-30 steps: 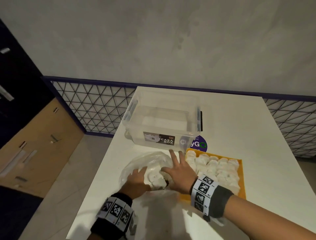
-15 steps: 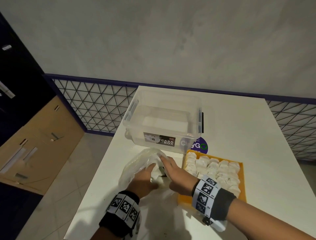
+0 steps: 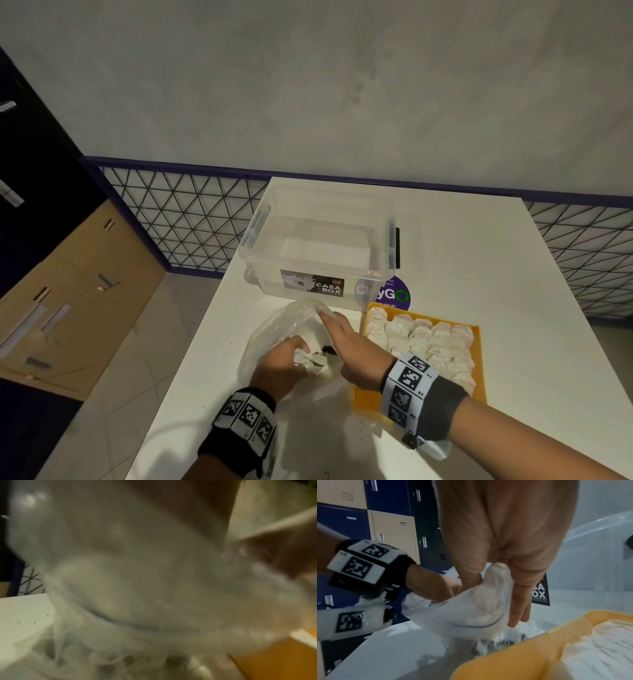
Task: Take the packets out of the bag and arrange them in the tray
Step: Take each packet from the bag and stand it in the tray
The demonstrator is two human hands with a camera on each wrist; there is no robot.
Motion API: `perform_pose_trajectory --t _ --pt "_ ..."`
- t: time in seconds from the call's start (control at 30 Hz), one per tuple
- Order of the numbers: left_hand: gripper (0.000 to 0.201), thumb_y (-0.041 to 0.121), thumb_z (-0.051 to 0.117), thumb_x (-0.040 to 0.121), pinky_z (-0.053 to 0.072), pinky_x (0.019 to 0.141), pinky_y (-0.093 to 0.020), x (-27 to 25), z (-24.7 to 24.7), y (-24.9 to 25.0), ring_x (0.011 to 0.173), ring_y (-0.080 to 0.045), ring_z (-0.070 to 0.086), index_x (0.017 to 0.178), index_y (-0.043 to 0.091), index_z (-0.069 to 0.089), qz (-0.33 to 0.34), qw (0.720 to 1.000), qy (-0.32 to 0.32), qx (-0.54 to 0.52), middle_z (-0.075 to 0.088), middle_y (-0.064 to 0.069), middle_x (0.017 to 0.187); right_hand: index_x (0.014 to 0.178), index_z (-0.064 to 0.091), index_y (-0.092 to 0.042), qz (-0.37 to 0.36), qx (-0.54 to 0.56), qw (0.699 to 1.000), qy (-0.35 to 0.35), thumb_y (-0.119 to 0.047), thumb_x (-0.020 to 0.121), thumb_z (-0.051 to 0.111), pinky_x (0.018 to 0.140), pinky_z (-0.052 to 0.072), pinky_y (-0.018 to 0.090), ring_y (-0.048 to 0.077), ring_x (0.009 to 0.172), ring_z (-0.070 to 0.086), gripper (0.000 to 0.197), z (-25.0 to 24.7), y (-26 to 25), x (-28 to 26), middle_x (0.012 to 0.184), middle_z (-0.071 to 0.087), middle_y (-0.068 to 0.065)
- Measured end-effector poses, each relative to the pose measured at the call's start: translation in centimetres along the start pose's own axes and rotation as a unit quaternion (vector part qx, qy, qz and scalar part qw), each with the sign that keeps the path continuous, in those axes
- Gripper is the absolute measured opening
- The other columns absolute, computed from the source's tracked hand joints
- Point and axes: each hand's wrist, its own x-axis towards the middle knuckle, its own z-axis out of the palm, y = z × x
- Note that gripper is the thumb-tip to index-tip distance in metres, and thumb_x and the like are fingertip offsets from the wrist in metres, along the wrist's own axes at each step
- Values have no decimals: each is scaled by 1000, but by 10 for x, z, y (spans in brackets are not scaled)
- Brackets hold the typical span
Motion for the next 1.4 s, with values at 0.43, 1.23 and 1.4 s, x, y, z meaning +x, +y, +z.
perform_pose_trajectory --t 0.43,1.23,1.4 --pt "57 41 56 86 42 88 -23 -18 12 -15 115 -21 54 131 8 42 -7 977 17 215 53 -7 128 146 2 -22 -2 -48 999 -23 17 76 46 91 47 45 39 105 53 92 14 -5 7 151 6 15" --pt "68 43 59 53 43 82 -17 -18 -21 -25 100 -19 59 116 17 51 10 967 49 -252 62 -2 104 146 -7 -30 60 15 996 -65 -6 75 68 91 49 40 34 112 53 106 -2 -10 2 139 26 12" --pt "47 25 58 83 37 91 -26 -11 -1 -20 107 -26 50 126 24 41 -59 998 4 -34 43 -9 123 147 -9 -27 49 18 998 -45 0 75 65 79 49 33 33 106 57 106 5 -17 -2 143 22 11"
